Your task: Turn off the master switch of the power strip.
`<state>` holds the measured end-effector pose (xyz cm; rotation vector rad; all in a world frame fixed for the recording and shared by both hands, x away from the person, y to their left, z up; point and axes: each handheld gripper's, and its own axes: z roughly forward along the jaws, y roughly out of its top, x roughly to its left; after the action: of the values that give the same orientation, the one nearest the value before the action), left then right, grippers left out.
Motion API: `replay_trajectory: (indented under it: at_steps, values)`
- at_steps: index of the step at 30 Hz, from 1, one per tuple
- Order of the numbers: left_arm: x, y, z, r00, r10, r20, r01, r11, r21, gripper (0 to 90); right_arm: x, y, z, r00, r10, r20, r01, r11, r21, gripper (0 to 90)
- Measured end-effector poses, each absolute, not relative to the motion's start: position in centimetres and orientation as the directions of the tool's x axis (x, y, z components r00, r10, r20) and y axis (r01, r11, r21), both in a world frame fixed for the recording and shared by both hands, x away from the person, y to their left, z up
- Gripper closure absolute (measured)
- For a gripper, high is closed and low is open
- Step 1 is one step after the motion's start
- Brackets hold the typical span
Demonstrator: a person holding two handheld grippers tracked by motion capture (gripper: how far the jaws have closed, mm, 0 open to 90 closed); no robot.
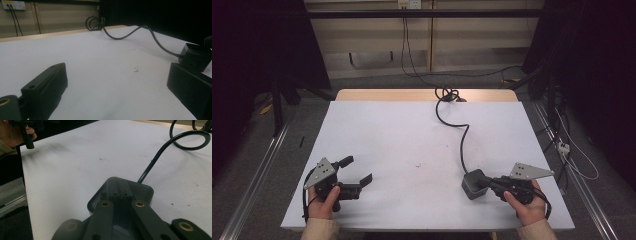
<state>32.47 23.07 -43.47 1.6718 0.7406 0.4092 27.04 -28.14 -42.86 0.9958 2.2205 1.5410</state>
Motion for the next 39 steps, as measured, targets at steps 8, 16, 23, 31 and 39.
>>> replay_trajectory:
  at_steps: [8,16,23,31,39]
  values:
    - [32.48,23.13,-43.44,0.735,0.667,-0.123,0.25,-0.098,0.963,2.9,27.04,-28.24,-42.85,-0.734,0.66,0.16,0.383,0.207,0.9,90.0]
    - [32.49,23.13,-43.43,0.735,0.667,-0.123,0.25,-0.099,0.963,2.9,27.03,-28.31,-42.88,-0.732,0.664,0.153,0.381,0.213,0.899,90.0]
    - [32.48,23.12,-43.43,0.735,0.667,-0.122,0.25,-0.1,0.963,2.9,26.97,-28.25,-42.94,-0.734,0.662,0.152,0.383,0.218,0.898,90.0]
    - [32.48,23.08,-43.45,0.736,0.666,-0.123,0.249,-0.097,0.964,2.9,27.01,-28.16,-43.05,-0.737,0.66,0.147,0.383,0.228,0.895,90.0]
    - [32.46,23.12,-43.43,0.734,0.668,-0.124,0.251,-0.096,0.963,2.9,26.96,-27.91,-43.07,-0.742,0.66,0.118,0.367,0.253,0.895,90.0]
